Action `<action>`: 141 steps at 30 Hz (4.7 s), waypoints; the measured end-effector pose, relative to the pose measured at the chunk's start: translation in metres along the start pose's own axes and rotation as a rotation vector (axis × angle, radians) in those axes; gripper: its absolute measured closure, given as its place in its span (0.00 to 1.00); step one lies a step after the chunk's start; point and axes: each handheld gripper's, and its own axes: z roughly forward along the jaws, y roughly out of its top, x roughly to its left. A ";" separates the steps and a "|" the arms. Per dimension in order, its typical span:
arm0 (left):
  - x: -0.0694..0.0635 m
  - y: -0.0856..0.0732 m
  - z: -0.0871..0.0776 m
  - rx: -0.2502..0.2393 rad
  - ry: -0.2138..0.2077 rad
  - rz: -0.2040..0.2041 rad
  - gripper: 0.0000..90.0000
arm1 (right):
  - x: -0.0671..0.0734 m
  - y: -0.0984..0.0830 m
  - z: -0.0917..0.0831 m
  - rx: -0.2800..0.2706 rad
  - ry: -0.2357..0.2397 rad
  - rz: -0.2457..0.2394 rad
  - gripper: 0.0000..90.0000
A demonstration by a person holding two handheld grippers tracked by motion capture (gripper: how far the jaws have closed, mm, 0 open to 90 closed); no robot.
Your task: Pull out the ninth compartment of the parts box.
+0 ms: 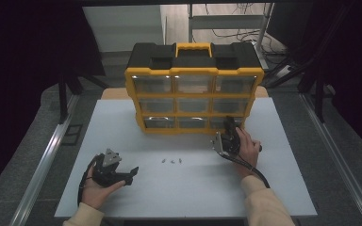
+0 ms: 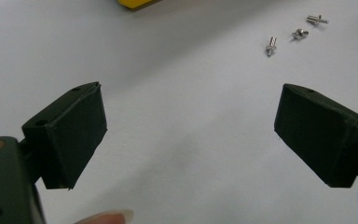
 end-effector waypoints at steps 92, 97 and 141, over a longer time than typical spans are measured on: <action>0.003 0.000 -0.004 -0.013 0.008 -0.007 0.10 | 0.006 0.003 -0.031 -0.002 -0.021 0.001 0.79; 0.002 0.000 -0.004 -0.013 0.008 -0.007 0.10 | 0.006 0.003 -0.033 -0.004 -0.020 0.002 0.79; 0.003 -0.001 -0.004 -0.010 0.011 -0.008 0.10 | 0.005 0.003 -0.053 -0.013 0.001 0.001 0.80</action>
